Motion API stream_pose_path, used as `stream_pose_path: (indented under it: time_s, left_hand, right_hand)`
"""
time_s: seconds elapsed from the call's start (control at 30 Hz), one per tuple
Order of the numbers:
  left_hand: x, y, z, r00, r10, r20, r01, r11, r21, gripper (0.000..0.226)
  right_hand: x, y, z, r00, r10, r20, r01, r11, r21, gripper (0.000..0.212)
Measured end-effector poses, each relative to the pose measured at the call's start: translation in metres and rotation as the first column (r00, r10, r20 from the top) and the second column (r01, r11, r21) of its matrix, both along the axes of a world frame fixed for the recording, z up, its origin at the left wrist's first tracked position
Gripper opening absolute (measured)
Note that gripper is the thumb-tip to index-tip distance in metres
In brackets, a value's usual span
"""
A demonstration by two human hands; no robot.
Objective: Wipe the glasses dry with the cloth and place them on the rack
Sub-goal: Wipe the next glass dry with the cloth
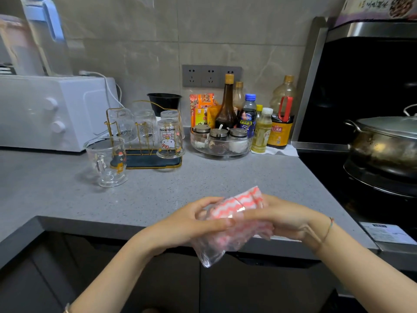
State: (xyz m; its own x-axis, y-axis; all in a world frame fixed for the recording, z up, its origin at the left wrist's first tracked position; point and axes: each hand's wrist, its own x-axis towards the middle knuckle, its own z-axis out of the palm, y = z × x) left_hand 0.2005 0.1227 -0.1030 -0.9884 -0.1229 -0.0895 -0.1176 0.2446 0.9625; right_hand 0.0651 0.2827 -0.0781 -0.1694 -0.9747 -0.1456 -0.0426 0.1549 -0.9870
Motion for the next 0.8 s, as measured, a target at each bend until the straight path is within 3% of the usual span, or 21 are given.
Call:
stream_pose_path:
  time_s: [0.13, 0.23, 0.37, 0.5, 0.57, 0.67, 0.8]
  left_hand:
    - [-0.003, -0.003, -0.008, 0.991, 0.122, -0.050, -0.123, 0.992, -0.017, 0.089]
    - [-0.006, -0.001, -0.010, 0.977, 0.208, -0.055, -0.206, 0.978, 0.036, 0.100]
    - [-0.007, 0.009, -0.007, 0.960, 0.279, -0.027, -0.259, 0.918, 0.301, 0.072]
    - [-0.017, 0.024, -0.001, 0.938, 0.342, 0.056, -0.314, 0.772, 0.553, 0.056]
    - [-0.023, 0.028, 0.001, 0.938, 0.337, 0.081, -0.299, 0.668, 0.682, 0.051]
    - [-0.026, 0.028, 0.002, 0.954, 0.298, 0.041, -0.200, 0.527, 0.826, 0.050]
    - [-0.023, 0.031, 0.005, 0.943, 0.326, 0.063, -0.202, 0.412, 0.888, 0.058]
  right_hand:
    - [0.005, -0.002, 0.011, 0.950, -0.283, 0.135, 0.284, 0.959, 0.015, 0.015]
    - [0.002, -0.002, 0.012, 0.885, -0.423, 0.192, 0.440, 0.896, -0.055, 0.018]
    - [-0.003, 0.001, 0.007, 0.803, -0.545, 0.241, 0.594, 0.765, -0.249, 0.026]
    - [0.031, -0.002, 0.006, 0.862, -0.504, -0.056, 0.413, 0.762, -0.499, 0.030]
    - [0.046, -0.007, -0.001, 0.819, -0.505, -0.274, 0.249, 0.742, -0.623, 0.034]
    - [0.048, -0.011, -0.018, 0.614, -0.551, -0.566, 0.048, 0.741, -0.669, 0.039]
    - [0.040, -0.012, -0.030, 0.383, -0.605, -0.698, -0.051, 0.741, -0.670, 0.044]
